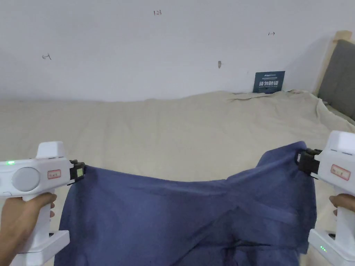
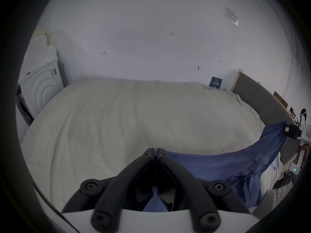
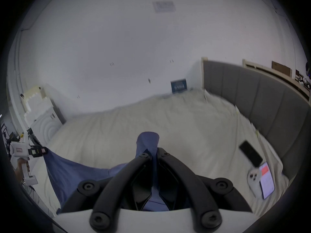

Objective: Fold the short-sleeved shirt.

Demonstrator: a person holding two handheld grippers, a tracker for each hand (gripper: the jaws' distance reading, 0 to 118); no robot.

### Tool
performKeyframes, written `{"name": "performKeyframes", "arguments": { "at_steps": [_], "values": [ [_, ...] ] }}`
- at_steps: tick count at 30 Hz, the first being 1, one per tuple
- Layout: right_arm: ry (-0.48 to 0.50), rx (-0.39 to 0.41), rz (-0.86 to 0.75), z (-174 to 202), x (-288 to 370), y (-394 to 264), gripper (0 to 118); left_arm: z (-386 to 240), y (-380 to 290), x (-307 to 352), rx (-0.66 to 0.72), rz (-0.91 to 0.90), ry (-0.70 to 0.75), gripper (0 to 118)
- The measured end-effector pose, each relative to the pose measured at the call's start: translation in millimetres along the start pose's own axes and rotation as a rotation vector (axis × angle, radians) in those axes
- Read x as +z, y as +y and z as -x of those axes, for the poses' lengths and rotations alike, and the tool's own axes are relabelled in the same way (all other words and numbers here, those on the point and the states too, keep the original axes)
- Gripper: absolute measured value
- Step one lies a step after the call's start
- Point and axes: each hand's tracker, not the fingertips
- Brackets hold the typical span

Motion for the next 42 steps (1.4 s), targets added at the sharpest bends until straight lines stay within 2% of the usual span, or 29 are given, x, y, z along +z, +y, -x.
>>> {"name": "performKeyframes", "arguments": {
  "at_steps": [6,16,21,25,33,42],
  "values": [
    [0.020,0.063,-0.122,16.8,4.5,79.1,2,6.4,49.3,30.7,0.017,-0.110,0.025,0],
    [0.060,0.100,-0.338,40.1,11.6,202.3,2,-2.5,146.9,78.5,-0.050,-0.289,0.058,0],
    [0.048,0.125,-0.435,55.8,19.8,265.5,2,-1.4,197.7,91.4,-0.088,-0.360,0.081,0],
    [0.065,0.101,-0.472,62.6,22.9,300.4,2,-6.2,230.9,100.1,-0.124,-0.413,0.117,0],
    [0.039,0.136,-0.487,59.8,5.2,302.7,2,-4.5,257.1,80.9,-0.121,-0.431,0.135,0],
    [0.043,0.124,-0.374,32.3,-48.5,254.3,2,-9.3,216.8,27.5,-0.136,-0.335,0.147,0]
  ]
}}
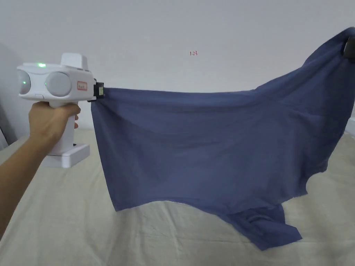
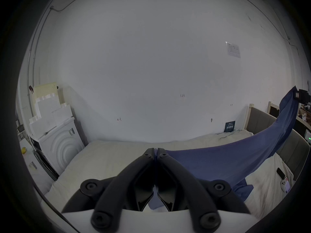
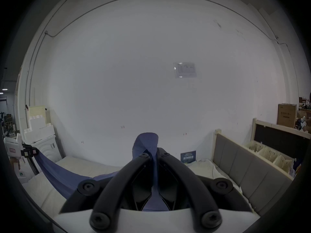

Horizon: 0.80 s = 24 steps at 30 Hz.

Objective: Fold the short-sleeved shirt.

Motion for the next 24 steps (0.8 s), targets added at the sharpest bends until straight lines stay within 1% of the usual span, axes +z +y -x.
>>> {"name": "performKeyframes", "arguments": {
  "at_steps": [3,5,10,16,19,24],
  "values": [
    [-0.007,-0.010,0.040,-6.4,-7.7,-25.7,2,-4.4,-21.2,-9.3,-0.010,0.045,0.004,0],
    [-0.004,-0.024,0.070,9.6,6.2,-44.3,2,-6.1,-35.5,-16.0,-0.008,0.073,0.002,0],
    [-0.014,-0.044,0.129,5.1,-3.7,-87.1,2,-13.1,-69.1,-31.1,0.000,0.141,0.012,0],
    [-0.019,-0.037,0.191,3.8,-4.4,-135.3,2,-21.1,-112.1,-38.3,0.023,0.197,0.008,0],
    [-0.004,-0.044,0.227,1.5,7.0,-164.3,2,-22.6,-142.4,-31.9,0.043,0.237,-0.012,0],
    [0.029,-0.066,0.272,-1.6,53.1,-213.9,2,-20.7,-198.3,-1.2,0.054,0.276,-0.044,0]
  ]
}}
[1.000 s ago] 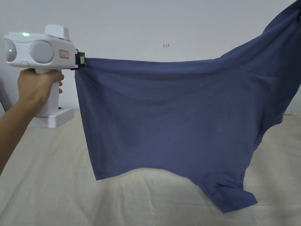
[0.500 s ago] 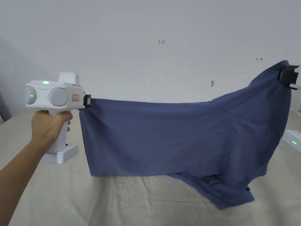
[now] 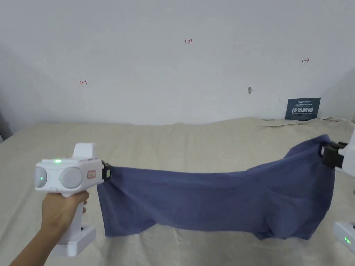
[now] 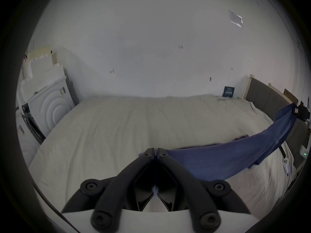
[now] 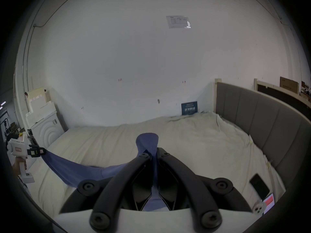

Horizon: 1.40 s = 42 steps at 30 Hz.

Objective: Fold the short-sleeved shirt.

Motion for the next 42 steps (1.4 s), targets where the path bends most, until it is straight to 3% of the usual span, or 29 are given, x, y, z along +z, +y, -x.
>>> {"name": "performKeyframes", "arguments": {
  "at_steps": [12,28,36,42],
  "values": [
    [0.068,-0.100,0.201,-6.0,122.4,-147.2,2,26.2,-165.4,42.4,-0.010,0.218,0.003,0],
    [0.066,-0.146,0.352,2.9,250.6,-221.3,2,43.5,-277.0,119.3,0.037,0.324,0.000,0],
    [0.067,-0.140,0.403,-3.0,258.6,-237.1,2,46.4,-290.7,132.0,0.019,0.349,0.010,0],
    [-0.048,-0.199,0.505,-4.7,210.0,-249.5,2,40.4,-294.9,115.0,0.009,0.379,0.032,0]
  ]
}}
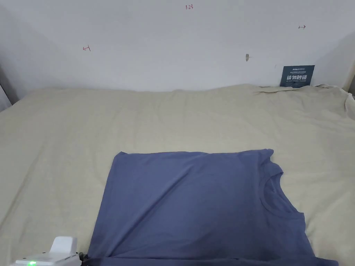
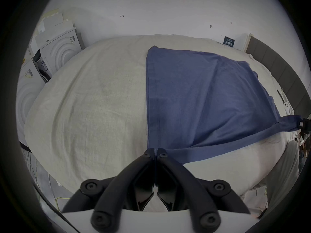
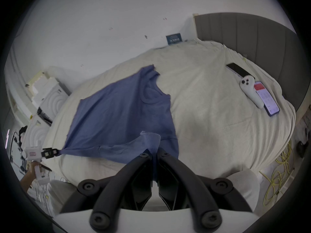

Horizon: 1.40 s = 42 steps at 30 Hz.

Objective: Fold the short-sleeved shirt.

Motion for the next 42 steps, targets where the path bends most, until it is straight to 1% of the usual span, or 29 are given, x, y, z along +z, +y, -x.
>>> {"name": "performKeyframes", "arguments": {
  "at_steps": [2,6,9,11,14,16,17,18,19,20,21,22,24,30,31,33,35,38,40,42],
  "values": [
    [-0.026,-0.021,0.035,1.3,-18.7,3.2,2,-2.3,-0.7,-7.5,-0.009,0.028,0.014,0],
    [-0.074,-0.031,0.129,4.1,-51.2,1.2,2,-4.5,-3.0,-18.3,0.007,0.065,0.024,0],
    [-0.096,-0.078,0.222,-4.3,-71.5,-6.3,2,-7.2,-5.5,-23.9,0.026,0.084,0.029,0],
    [-0.108,-0.074,0.273,-7.2,-79.1,-10.8,3,-9.2,-6.1,-25.2,0.033,0.095,0.028,1],
    [-0.122,-0.063,0.254,-5.7,-78.5,-13.7,3,-13.9,-4.0,-19.1,0.034,0.099,0.033,15],
    [-0.123,-0.067,0.254,-9.6,-77.9,-10.4,7,-14.4,-2.5,-17.5,0.049,0.111,0.030,40],
    [-0.126,-0.069,0.260,-9.0,-75.9,-7.0,16,-13.9,-1.3,-15.8,0.062,0.111,0.031,56],
    [-0.129,-0.066,0.258,-7.9,-72.6,-4.4,37,-13.8,0.0,-13.6,0.070,0.108,0.035,77],
    [-0.123,-0.055,0.230,-2.1,-64.0,-1.8,57,-13.4,1.7,-9.4,0.083,0.095,0.038,90],
    [-0.106,-0.041,0.191,0.1,-58.4,1.8,76,-13.8,4.5,-3.9,0.100,0.077,0.031,103],
    [-0.097,-0.026,0.157,3.0,-52.0,6.3,92,-14.3,8.2,2.9,0.116,0.058,0.018,112],
    [-0.087,-0.009,0.113,6.9,-44.0,12.2,96,-14.5,12.0,10.0,0.126,0.025,-0.012,114],
    [-0.069,0.028,0.027,14.6,-26.5,26.5,96,-16.7,20.7,25.4,0.126,-0.039,-0.041,114],
    [-0.002,0.091,-0.225,43.4,30.1,74.1,97,-33.7,55.6,72.3,0.051,-0.221,-0.026,114],
    [0.007,0.104,-0.266,58.0,41.7,79.9,97,-36.9,61.6,79.2,0.044,-0.250,-0.020,115],
    [0.017,0.130,-0.334,68.3,55.3,89.6,97,-43.6,73.5,92.2,0.039,-0.298,-0.024,114],
    [0.011,0.166,-0.410,78.6,67.4,95.8,97,-50.7,82.3,105.0,0.053,-0.380,-0.009,112],
    [-0.031,0.228,-0.522,90.9,79.1,96.7,97,-63.6,89.8,122.2,0.037,-0.508,0.002,102],
    [-0.049,0.243,-0.586,96.2,82.1,99.3,97,-73.4,90.8,130.8,0.010,-0.585,0.030,96],
    [-0.057,0.255,-0.643,100.8,86.6,96.7,96,-82.2,90.4,136.5,-0.005,-0.670,0.066,94]
  ]
}}
